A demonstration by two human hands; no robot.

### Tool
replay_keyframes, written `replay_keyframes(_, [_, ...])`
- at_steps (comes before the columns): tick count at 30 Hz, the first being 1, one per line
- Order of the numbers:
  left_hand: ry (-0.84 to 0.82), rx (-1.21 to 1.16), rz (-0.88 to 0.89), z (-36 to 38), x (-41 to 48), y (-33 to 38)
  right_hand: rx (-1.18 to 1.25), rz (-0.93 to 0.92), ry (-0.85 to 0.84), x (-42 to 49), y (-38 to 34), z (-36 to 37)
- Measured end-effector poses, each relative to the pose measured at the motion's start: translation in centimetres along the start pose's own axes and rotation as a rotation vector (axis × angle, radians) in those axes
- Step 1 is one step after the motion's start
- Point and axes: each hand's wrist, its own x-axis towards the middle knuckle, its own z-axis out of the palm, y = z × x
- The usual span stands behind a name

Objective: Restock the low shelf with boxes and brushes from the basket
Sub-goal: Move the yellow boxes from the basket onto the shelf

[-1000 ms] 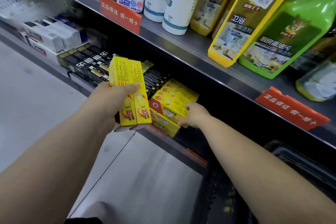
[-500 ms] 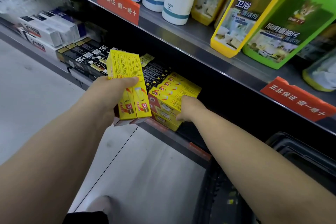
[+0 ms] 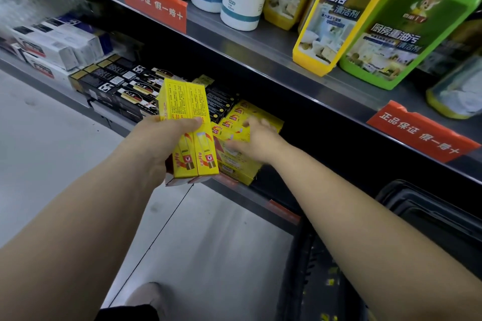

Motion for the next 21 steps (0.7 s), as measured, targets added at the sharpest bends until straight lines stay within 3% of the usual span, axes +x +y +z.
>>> replay_keyframes(2, [-0.053, 0.005, -0.029, 0.2, 0.0, -0.2, 0.487, -0.131, 0.049, -0.9, -1.5, -1.3])
replay_keyframes(5, [-0.222, 0.005, -0.094, 0.8, -0.4, -0.2, 1.026, -0.151, -0.219, -1.9, -2.8, -2.9])
replay_keyframes(7, [-0.308, -0.029, -0.118, 1.4, -0.8, -0.2, 1.077, -0.169, -0.334, -2.1, -2.4, -3.5])
replay_keyframes(9, [-0.283, -0.059, -0.115, 1.9, -0.9, -0.3, 1.047, -0.141, -0.324, -1.8, -1.3, -3.9])
replay_keyframes(13, [0.015, -0.085, -0.063, 1.9, -0.3, -0.6, 1.249, 0.231, -0.015, -0.5, 2.4, -4.4])
replay_keyframes(15, [0.075, -0.109, -0.063, 1.9, -0.1, -0.9, 1.315, 0.356, 0.115, 0.1, 4.0, -4.0])
replay_keyframes(18, [0.092, -0.121, -0.083, 2.2, -0.1, -1.1, 1.328, 0.410, 0.205, 1.2, 5.5, -3.1])
replay_keyframes(21, [0.073, -0.116, -0.102, 2.5, 0.0, -1.1, 1.251, 0.397, 0.172, 2.3, 5.4, -2.0])
